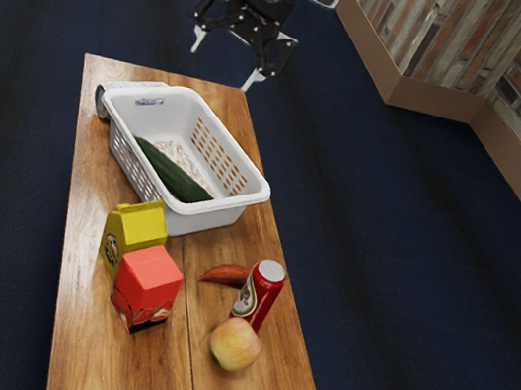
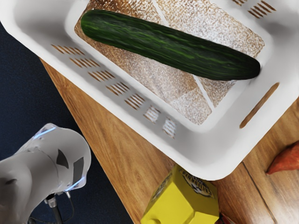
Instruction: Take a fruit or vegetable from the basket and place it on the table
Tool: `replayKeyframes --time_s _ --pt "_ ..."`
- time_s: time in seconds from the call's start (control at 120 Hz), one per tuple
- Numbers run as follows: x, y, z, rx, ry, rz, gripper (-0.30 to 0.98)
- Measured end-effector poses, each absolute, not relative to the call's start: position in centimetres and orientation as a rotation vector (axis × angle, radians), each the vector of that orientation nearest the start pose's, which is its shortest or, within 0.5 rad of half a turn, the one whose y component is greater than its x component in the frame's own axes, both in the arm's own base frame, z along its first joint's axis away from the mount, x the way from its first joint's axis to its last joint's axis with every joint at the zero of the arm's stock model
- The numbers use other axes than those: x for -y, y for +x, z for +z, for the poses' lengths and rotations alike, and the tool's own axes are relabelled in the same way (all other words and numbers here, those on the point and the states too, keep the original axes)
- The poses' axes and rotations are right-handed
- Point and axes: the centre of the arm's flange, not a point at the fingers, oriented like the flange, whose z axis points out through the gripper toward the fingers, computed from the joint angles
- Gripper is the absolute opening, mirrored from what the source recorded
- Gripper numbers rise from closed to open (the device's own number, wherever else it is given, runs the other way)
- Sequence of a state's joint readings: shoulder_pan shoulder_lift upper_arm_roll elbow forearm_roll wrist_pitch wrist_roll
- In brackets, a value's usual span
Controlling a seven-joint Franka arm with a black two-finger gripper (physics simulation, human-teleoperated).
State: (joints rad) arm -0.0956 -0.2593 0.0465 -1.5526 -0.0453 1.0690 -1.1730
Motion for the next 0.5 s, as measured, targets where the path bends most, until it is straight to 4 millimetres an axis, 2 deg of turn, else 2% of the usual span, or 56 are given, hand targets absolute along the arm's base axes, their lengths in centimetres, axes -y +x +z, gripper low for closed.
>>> replayKeyframes --time_s 0.117,0.208,0.275,0.383,0.5 --pt "1.8 42.4 71.7 1.882 -2.429 0.256 0.69" --pt "2.3 43.0 71.7 1.933 -2.410 0.219 0.69" --pt "1.9 43.4 71.7 1.847 -2.496 0.200 0.69" --pt "0.2 47.0 70.9 1.599 -2.686 0.134 0.69" --pt "-2.2 49.1 69.9 1.323 -2.801 0.076 0.69"
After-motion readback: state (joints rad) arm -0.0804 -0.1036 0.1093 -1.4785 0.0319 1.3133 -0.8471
